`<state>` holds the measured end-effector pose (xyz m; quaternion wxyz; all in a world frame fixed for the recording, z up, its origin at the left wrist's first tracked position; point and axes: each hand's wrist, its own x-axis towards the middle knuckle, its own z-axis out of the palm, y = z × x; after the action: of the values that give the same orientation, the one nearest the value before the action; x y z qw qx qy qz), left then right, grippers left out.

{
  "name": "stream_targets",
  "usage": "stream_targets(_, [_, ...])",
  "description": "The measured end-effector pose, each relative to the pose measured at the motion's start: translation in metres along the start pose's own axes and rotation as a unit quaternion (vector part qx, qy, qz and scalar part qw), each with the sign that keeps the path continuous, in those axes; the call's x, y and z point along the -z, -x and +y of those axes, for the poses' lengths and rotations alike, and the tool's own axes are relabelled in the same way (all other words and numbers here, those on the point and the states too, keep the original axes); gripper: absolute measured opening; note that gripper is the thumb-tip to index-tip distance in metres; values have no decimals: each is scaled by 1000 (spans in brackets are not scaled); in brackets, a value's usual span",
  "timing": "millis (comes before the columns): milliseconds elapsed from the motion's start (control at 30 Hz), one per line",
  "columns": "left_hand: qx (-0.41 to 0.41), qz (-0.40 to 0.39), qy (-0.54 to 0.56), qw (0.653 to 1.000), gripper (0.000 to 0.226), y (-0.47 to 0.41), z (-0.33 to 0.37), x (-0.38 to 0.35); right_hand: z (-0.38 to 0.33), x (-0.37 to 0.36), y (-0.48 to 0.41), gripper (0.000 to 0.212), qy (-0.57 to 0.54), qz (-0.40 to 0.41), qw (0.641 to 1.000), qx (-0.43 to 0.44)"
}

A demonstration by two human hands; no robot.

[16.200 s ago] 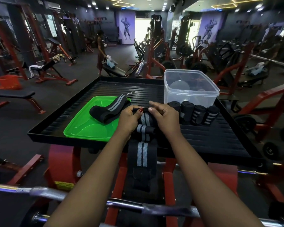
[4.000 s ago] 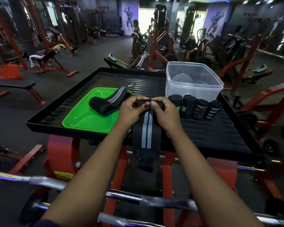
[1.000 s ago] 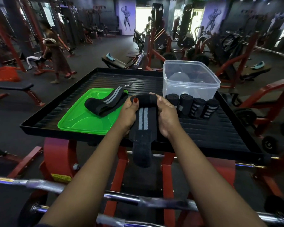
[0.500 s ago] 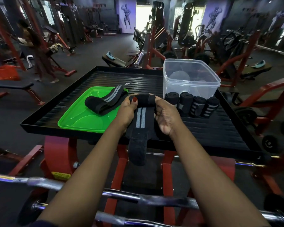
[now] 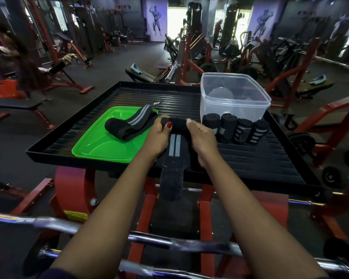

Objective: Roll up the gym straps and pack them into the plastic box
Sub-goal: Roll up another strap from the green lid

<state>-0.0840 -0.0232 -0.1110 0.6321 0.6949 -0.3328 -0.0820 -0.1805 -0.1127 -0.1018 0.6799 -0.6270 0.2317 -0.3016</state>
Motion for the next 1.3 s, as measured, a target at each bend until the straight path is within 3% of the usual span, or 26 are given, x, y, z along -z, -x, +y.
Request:
stream_targets(267, [-33, -6, 19, 999, 32, 4, 7, 3, 0, -1, -3, 20, 65, 24, 996, 57])
stream_targets(567, [-23, -34, 140, 989, 47, 9, 16, 5, -1, 4, -2, 35, 96, 55, 987, 113])
stream_targets(733, [30, -64, 212, 975, 38, 11, 17, 3, -3, 8, -2, 36, 101, 93, 983, 123])
stream_targets(1000, [105, -52, 235, 965, 38, 9, 16, 0, -2, 10, -3, 37, 95, 87, 983, 128])
stream_targets(1167, [104, -73, 240, 962, 37, 9, 16, -4, 1, 9, -4, 40, 85, 72, 986, 126])
stream_targets(1300, [43, -55, 169, 983, 28, 7, 10, 0, 3, 5, -4, 42, 69, 24, 991, 114])
